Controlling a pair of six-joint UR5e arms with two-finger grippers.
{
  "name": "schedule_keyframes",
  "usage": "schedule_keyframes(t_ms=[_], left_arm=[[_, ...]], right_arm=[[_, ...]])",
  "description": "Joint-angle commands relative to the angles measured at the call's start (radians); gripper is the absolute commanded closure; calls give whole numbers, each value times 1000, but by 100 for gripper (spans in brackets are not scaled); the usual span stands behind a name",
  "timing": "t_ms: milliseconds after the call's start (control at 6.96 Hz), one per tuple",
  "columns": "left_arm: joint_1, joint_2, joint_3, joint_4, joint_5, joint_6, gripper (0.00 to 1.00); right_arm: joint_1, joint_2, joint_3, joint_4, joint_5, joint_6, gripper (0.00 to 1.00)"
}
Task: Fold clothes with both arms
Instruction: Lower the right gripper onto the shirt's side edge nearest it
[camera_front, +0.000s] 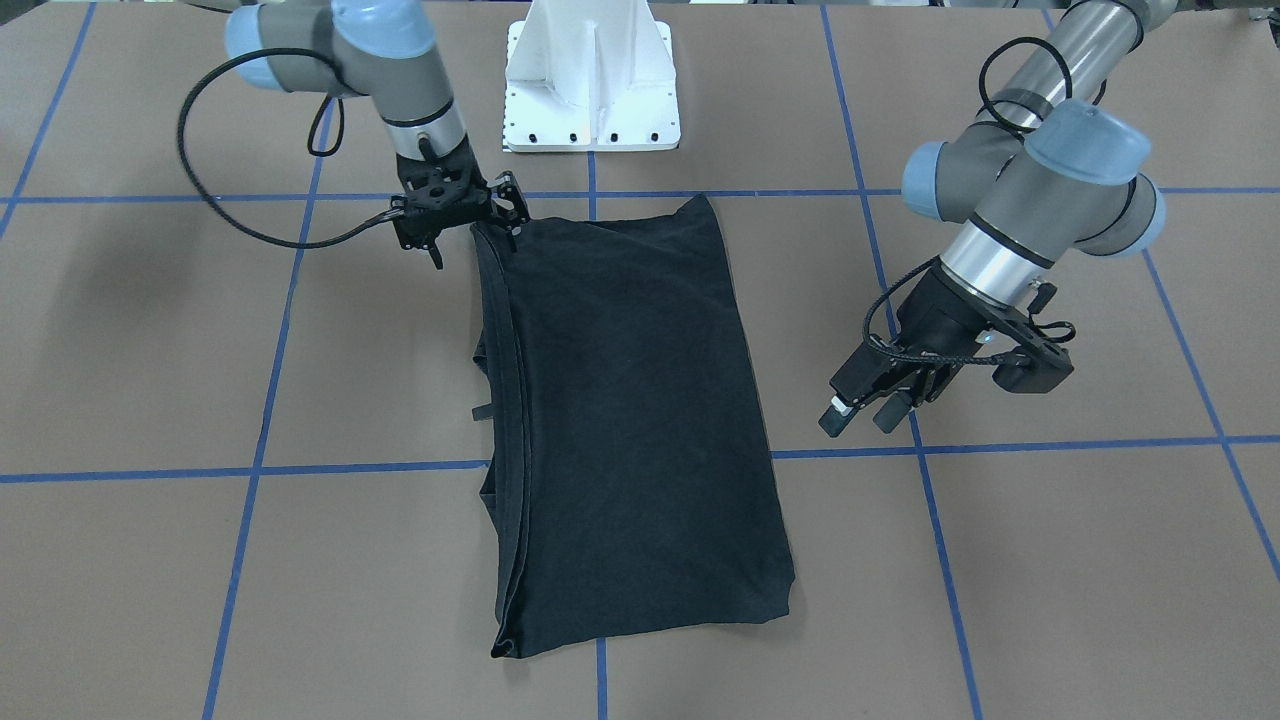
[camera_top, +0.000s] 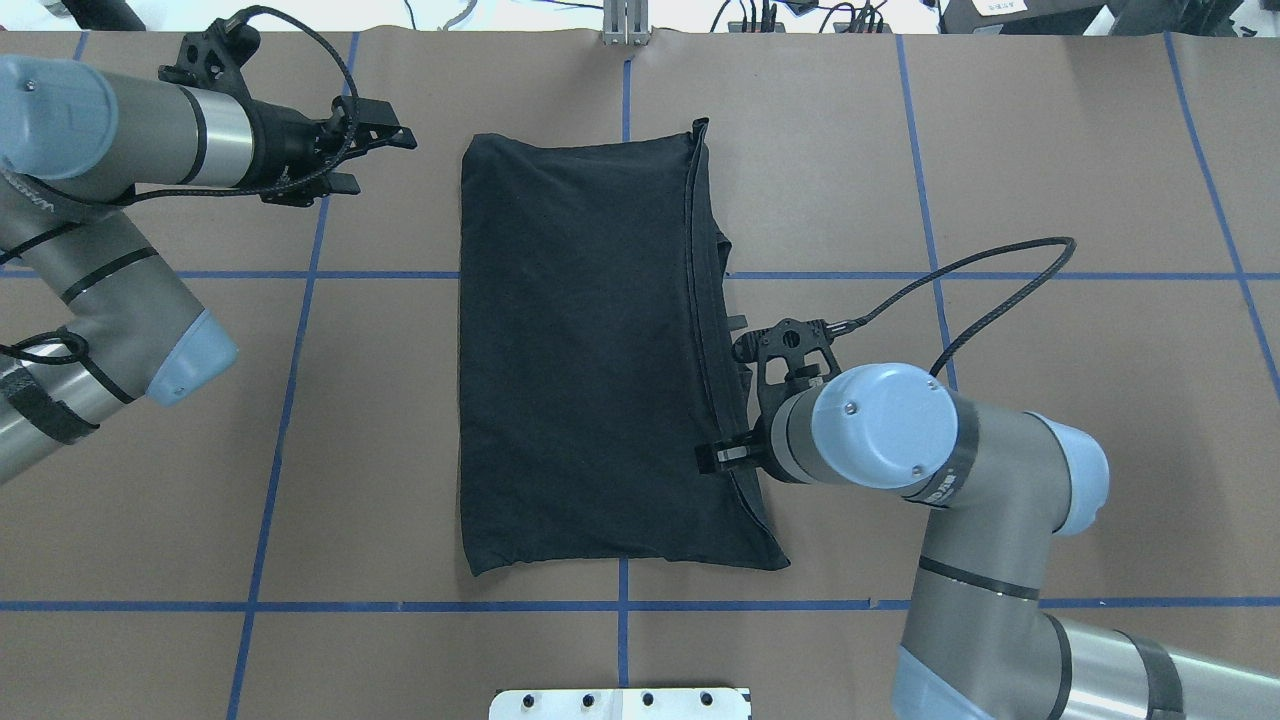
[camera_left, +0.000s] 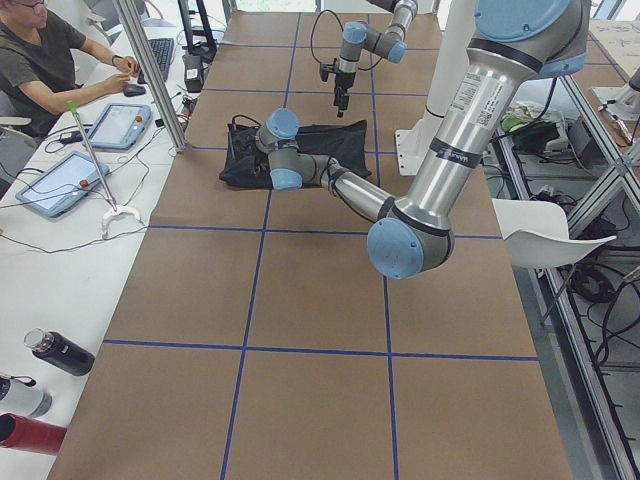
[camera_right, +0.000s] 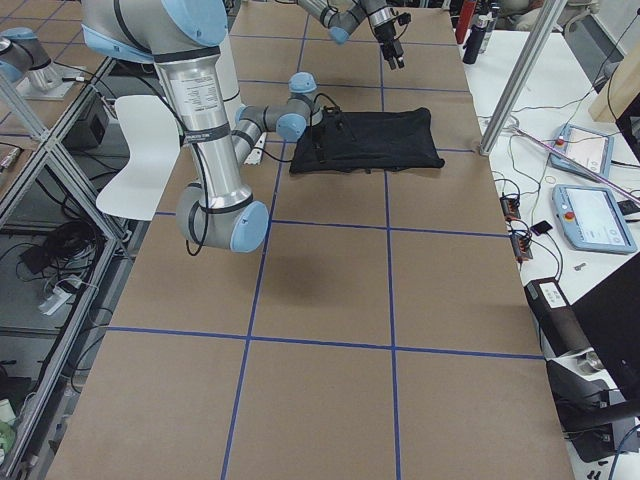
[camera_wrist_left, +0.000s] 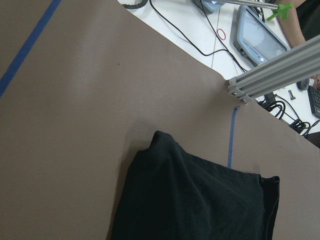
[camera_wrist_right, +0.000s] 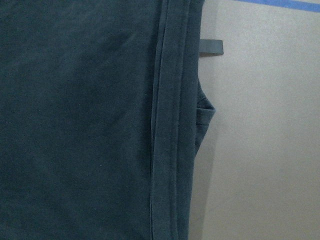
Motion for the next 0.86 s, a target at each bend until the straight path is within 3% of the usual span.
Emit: schedule_keyframes(t_ms=[0, 719], left_arm=[[1, 4, -1, 0, -3, 0, 0], [1, 5, -1, 0, -4, 0, 0]], right_arm=[[-38, 35, -8, -123, -56, -59, 0], [-40, 41, -84, -123, -55, -84, 0]])
